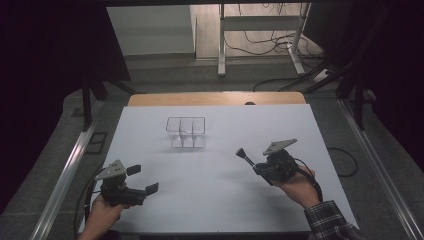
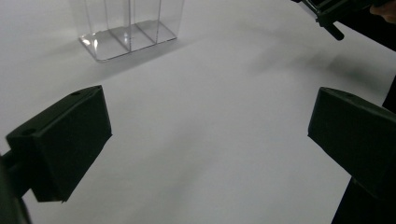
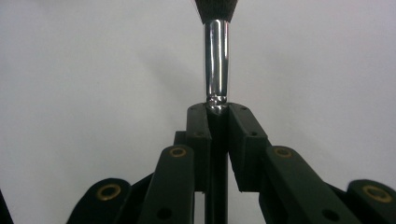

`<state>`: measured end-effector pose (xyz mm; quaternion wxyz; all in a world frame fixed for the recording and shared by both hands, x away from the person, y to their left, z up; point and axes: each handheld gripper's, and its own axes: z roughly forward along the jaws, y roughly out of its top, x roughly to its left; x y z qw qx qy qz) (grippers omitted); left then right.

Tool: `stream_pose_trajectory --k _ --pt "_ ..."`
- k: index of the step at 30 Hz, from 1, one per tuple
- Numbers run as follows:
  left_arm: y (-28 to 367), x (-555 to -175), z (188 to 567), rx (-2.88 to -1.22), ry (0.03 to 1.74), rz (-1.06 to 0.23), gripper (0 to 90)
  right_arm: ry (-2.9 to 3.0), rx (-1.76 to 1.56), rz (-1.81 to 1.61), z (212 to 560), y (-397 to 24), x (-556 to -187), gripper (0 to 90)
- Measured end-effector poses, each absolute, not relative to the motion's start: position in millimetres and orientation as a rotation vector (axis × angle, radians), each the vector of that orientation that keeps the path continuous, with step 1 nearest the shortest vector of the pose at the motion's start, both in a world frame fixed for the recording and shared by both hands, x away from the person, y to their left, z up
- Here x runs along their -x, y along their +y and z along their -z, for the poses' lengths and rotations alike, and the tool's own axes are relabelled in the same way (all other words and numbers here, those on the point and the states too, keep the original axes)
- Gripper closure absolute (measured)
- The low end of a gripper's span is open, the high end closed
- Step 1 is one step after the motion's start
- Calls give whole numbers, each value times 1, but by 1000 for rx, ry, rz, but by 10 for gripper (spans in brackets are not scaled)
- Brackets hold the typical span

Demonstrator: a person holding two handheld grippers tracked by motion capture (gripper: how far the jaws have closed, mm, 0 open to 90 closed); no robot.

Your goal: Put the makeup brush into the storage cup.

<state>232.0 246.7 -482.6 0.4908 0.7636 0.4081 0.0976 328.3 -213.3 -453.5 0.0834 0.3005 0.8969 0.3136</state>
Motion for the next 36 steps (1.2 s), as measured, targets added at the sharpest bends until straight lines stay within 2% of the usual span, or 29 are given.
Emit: stream_pose_trajectory --k 21,36 --pt "213 -259 475 -1891 916 -150 32 2660 -906 -1087 445 -206 -324 786" --pt "174 -283 466 -1870 875 -102 5 2621 -926 -1197 440 -201 -322 786"
